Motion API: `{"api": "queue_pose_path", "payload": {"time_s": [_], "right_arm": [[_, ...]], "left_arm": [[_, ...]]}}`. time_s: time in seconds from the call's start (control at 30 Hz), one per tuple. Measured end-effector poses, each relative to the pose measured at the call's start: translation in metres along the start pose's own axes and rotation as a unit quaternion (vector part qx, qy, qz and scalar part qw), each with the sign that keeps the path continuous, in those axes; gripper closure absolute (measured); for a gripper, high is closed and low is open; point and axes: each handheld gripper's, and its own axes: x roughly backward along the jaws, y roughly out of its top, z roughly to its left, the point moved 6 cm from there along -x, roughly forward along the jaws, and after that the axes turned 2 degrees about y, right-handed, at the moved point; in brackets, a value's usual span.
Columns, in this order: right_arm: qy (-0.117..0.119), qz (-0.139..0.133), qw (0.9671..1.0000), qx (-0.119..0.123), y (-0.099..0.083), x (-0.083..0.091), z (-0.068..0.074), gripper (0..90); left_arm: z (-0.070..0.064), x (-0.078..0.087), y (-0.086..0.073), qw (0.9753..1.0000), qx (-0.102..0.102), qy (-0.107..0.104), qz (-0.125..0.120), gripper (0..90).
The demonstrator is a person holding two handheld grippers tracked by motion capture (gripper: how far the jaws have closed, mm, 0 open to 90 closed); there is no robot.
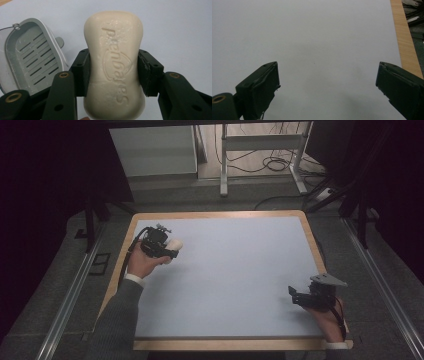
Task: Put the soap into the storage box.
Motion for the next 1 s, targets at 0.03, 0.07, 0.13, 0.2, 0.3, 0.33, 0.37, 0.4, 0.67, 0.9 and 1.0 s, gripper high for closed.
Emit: {"api": "queue_pose_path", "payload": {"time_s": [0.03, 0.07, 0.13, 0.2, 0.3, 0.33, 0.37, 0.4, 0.67, 0.9, 1.0], "right_arm": [[0.0, 0.0, 1.0, 0.0, 0.0, 0.0, 0.0, 4.7], [-0.001, 0.001, 1.0, 0.0, 0.0, 0.0, 0.0, 4.7], [-0.001, 0.001, 1.0, -0.001, 0.0, 0.0, -0.001, 4.7], [-0.002, 0.001, 1.0, 0.0, -0.001, 0.0, -0.001, 4.7], [-0.002, 0.001, 1.0, -0.001, -0.001, 0.0, -0.002, 4.7], [-0.002, 0.001, 1.0, -0.002, -0.001, 0.0, -0.001, 4.7], [-0.002, 0.001, 1.0, -0.001, -0.001, 0.0, -0.001, 4.7], [-0.002, 0.001, 1.0, -0.001, -0.001, 0.0, -0.001, 4.7], [-0.001, 0.001, 1.0, -0.002, -0.001, 0.0, -0.002, 4.7], [-0.002, 0.002, 1.0, -0.002, -0.001, -0.001, -0.002, 4.7], [-0.001, 0.002, 1.0, -0.001, -0.001, -0.001, -0.002, 4.7]], "left_arm": [[0.001, 0.0, 0.0, 1.0, 0.003, 0.0, -0.001, 49.7], [0.003, 0.0, 0.001, 1.0, 0.003, 0.001, 0.0, 49.7], [0.006, -0.001, 0.001, 1.0, 0.007, 0.005, -0.001, 49.7], [0.008, -0.001, 0.002, 0.9999, 0.011, 0.005, -0.003, 49.6], [0.012, 0.0, 0.002, 0.9998, 0.018, 0.007, -0.002, 49.7], [0.013, 0.0, 0.004, 0.9998, 0.021, 0.006, -0.004, 49.7], [0.014, 0.0, 0.004, 0.9997, 0.022, 0.006, -0.005, 49.7], [0.015, 0.0, 0.005, 0.9997, 0.023, 0.006, -0.006, 49.7], [0.028, -0.002, 0.005, 0.999, 0.043, 0.009, -0.002, 49.7], [0.044, -0.008, 0.004, 0.9977, 0.065, 0.02, 0.006, 49.7], [0.048, -0.009, 0.004, 0.9973, 0.072, 0.016, 0.006, 49.6]]}}
